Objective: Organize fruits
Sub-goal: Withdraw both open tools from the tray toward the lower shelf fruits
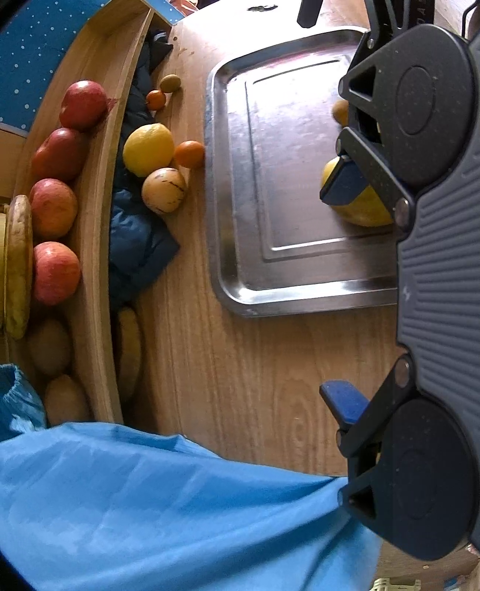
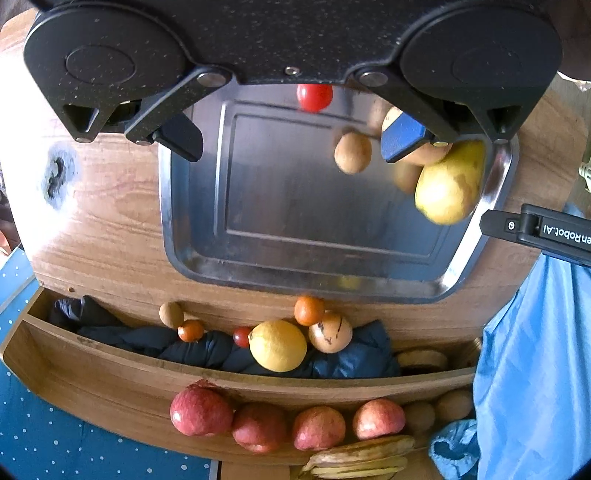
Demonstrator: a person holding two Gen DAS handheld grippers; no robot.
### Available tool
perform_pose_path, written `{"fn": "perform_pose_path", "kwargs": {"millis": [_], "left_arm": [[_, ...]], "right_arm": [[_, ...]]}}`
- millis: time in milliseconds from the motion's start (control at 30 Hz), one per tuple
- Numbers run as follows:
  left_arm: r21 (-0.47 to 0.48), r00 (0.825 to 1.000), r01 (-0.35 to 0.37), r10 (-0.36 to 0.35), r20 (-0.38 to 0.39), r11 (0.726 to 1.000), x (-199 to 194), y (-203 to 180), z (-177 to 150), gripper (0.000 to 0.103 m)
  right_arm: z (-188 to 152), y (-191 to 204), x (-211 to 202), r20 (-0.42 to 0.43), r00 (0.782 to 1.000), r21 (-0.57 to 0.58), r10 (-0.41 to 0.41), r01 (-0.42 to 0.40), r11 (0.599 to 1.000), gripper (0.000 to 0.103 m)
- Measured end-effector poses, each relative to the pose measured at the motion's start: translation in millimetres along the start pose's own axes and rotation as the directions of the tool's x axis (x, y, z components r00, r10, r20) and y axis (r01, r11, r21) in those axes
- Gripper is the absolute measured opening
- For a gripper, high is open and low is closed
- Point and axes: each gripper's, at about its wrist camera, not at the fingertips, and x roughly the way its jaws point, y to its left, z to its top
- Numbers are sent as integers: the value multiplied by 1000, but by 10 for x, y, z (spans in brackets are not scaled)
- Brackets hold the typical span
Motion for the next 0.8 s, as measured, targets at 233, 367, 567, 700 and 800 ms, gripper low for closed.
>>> {"fn": "perform_pose_path", "kwargs": {"millis": [233,367,567,700,800], "left_arm": [[50,1000,20,-20,0,999,159,-55,218,102],[83,999,40,-40,-4,996,257,-98,340,102],[128,998,67,-66,-8,990,382,-204,512,102],[142,996,87,-87,-6,986,485,-289,605,102],[153,995,103,-103,-9,983,541,-335,656,102]], "right_arm": [[103,-22,104,-1,1000,37,-20,20,999,102],[157,-42,141,4,1000,63,-27,27,998,102],[233,-97,195,14,999,110,-40,38,993,102],[261,-99,239,23,999,129,-49,46,991,102],[262,-96,260,26,998,142,-58,54,988,102]]}}
